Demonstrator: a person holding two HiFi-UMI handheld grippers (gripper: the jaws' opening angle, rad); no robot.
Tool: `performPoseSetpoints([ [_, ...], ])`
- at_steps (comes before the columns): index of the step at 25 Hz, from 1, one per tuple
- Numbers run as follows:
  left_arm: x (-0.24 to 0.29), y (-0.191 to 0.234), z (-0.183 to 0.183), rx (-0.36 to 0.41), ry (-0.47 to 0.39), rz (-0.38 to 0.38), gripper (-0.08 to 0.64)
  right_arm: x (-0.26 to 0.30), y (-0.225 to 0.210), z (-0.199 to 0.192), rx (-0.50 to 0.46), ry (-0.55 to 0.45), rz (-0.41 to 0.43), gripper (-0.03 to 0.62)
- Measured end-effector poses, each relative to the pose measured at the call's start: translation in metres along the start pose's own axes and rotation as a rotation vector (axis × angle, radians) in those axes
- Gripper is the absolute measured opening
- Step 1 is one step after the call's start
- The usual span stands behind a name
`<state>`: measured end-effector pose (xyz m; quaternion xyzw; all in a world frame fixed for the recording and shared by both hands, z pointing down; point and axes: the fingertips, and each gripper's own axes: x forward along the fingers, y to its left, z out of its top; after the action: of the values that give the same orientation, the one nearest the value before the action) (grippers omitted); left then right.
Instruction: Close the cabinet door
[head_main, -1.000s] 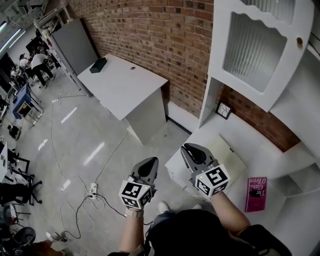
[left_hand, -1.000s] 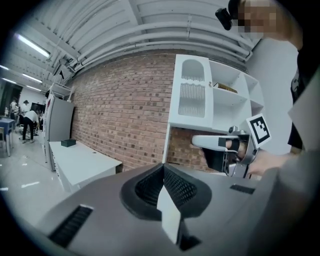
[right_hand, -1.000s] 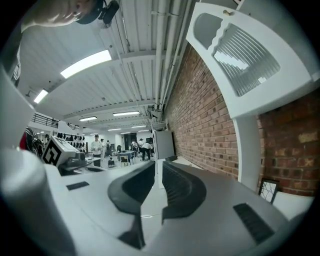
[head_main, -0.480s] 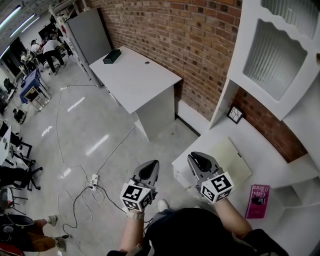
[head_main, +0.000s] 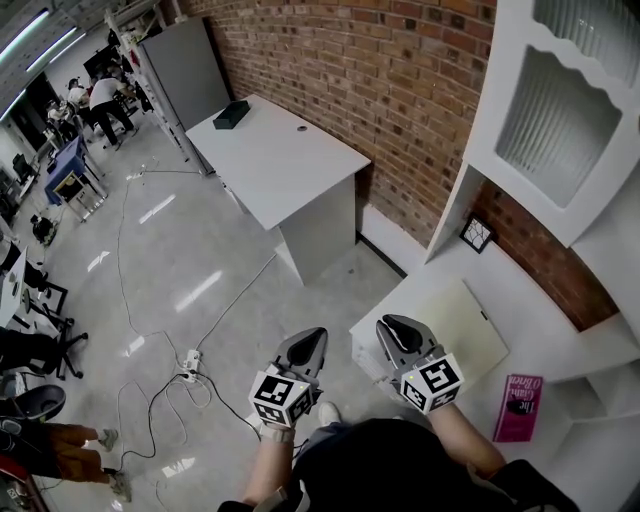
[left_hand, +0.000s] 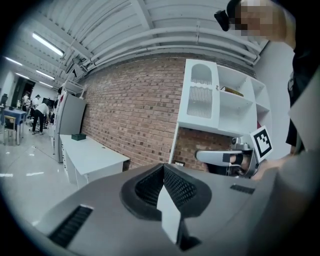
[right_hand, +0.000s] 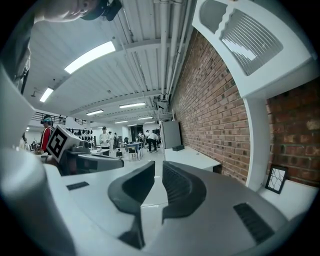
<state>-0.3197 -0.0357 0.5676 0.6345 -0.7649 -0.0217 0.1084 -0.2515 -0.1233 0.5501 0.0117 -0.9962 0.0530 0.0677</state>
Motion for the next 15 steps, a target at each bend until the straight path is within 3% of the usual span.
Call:
performPoseSetpoints([
  [15, -0.006, 0.000, -0.005, 0.004, 0.003, 0.002, 0.009, -0.010, -0.006, -0.007, 0.018, 0.007, -0.042, 0.054],
])
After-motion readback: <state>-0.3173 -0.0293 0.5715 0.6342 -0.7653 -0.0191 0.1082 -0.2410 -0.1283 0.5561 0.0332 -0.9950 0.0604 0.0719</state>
